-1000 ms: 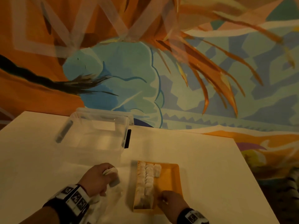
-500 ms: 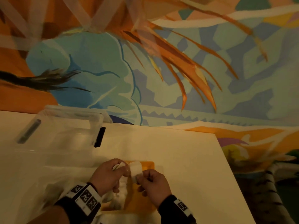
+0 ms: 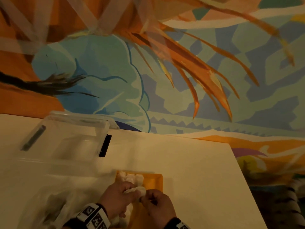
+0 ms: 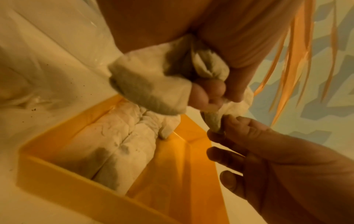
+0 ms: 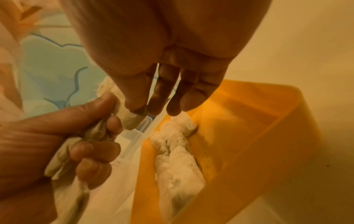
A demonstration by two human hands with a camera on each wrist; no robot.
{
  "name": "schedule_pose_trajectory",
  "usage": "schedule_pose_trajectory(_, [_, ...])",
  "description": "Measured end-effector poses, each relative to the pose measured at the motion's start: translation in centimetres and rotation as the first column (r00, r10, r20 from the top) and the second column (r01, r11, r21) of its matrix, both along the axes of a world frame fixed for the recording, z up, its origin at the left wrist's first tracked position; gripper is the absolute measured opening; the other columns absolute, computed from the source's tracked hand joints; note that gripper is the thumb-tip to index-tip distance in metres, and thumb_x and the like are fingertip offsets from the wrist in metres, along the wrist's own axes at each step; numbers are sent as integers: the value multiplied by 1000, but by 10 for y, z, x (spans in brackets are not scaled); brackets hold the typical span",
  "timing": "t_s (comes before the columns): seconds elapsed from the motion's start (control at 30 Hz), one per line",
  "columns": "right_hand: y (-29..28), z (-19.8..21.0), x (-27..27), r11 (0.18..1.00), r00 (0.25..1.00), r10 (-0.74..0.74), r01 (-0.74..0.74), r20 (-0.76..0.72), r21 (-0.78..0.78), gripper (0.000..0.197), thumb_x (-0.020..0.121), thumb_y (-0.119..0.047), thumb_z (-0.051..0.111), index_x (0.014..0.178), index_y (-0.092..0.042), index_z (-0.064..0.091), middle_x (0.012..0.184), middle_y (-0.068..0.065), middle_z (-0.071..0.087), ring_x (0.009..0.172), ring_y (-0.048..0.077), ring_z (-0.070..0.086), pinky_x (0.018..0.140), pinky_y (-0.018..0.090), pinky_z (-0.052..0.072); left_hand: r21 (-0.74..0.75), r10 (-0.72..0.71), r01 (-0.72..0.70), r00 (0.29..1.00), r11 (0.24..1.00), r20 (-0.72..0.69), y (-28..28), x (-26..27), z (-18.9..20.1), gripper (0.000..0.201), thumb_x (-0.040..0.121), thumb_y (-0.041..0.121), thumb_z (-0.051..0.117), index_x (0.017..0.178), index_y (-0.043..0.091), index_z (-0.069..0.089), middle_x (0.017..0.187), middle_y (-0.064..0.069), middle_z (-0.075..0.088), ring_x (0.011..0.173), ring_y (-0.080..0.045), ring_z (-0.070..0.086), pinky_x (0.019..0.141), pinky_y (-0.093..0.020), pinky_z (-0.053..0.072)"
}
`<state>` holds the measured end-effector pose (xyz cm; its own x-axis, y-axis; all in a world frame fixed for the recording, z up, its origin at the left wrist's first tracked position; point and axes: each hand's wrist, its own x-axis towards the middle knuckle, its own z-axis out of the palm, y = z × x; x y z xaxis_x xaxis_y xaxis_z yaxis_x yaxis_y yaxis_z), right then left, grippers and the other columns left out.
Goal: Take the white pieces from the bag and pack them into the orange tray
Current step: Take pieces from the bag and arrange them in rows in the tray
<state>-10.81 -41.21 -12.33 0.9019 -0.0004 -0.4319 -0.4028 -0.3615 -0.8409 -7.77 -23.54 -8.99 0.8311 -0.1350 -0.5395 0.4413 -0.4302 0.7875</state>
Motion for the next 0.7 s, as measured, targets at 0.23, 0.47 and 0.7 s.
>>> schedule_pose_trajectory(0.23, [1, -18, 28, 981, 990, -117, 103, -79, -166, 23, 84, -35, 69, 65, -37, 58, 71, -13, 63, 69, -1, 57, 62, 10, 41, 155, 35, -55, 991, 986, 128, 25, 23, -13, 8, 88, 37, 69, 91, 32, 74, 85, 3, 73, 54, -10, 63, 58, -30, 56])
schedule_pose_trajectory(0.47, [14, -42, 54, 930, 954, -131, 23, -271, -366, 33, 93, -38, 55, 123, -27, 61, 129, 1, 62, 119, 22, 58, 98, 27, 45, 421, -56, 19, 996, 907, 76, 51, 30, -44, 23, 82, 52, 68, 97, 36, 61, 95, 6, 61, 70, -10, 59, 57, -20, 46])
schedule_pose_trajectory(0.7, [21, -47, 73, 910, 937, -56, -93, -344, -403, 42, 89, -46, 58, 126, -26, 62, 132, 2, 61, 121, 25, 57, 102, 29, 44, 447, -43, -9, 993, 895, 106, 58, 23, -64, 23, 84, 48, 68, 94, 37, 50, 89, 6, 62, 91, -18, 64, 76, -25, 48])
